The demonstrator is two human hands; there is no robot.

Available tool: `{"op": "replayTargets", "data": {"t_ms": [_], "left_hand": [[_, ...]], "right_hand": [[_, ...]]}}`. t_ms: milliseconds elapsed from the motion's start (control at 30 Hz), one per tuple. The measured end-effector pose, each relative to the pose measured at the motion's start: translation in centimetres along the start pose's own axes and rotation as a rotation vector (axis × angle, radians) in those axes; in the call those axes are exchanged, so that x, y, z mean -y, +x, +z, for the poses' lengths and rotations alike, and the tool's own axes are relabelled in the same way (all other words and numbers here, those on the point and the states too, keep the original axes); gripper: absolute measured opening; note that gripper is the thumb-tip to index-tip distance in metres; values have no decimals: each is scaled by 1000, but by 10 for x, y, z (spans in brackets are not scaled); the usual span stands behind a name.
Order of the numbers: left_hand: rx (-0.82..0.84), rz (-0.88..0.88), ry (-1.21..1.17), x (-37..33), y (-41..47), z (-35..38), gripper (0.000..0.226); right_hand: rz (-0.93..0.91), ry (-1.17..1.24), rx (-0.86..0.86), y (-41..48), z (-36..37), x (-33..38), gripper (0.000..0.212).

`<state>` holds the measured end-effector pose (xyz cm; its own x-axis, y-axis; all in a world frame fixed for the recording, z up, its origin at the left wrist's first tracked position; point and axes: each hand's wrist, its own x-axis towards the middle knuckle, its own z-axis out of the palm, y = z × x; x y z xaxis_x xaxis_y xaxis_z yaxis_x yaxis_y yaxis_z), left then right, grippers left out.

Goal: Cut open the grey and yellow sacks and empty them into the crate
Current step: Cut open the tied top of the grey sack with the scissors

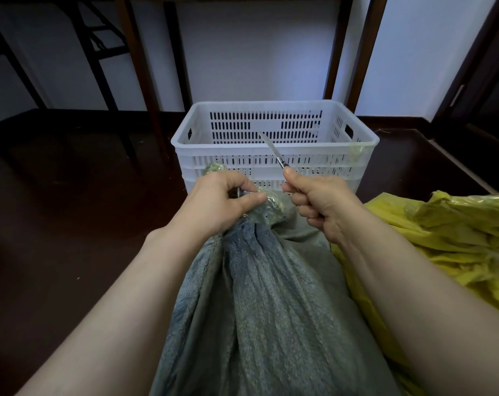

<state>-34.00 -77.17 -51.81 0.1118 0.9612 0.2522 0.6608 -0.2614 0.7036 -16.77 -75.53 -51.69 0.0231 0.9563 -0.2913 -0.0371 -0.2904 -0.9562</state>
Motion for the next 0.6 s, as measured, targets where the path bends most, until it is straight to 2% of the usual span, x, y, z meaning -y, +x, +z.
{"op": "replayTargets", "data": {"t_ms": [133,267,433,533,600], "left_hand": [[8,58,-57,1,0,0,6],[53,44,-12,-4,-3,4,17],[96,50,191,-17,-3,7,17],[132,10,194,-21,-1,6,24],[96,7,203,-21,-3,7,26]], "right_hand": [[18,-169,31,-4,3,3,38],[75,-106,133,-10,4,0,28],[-23,-25,-45,-7,11,-2,20],[-43,-3,-81,-7,14,0,14],[-30,4,-78,-6,15,-1,16]]}}
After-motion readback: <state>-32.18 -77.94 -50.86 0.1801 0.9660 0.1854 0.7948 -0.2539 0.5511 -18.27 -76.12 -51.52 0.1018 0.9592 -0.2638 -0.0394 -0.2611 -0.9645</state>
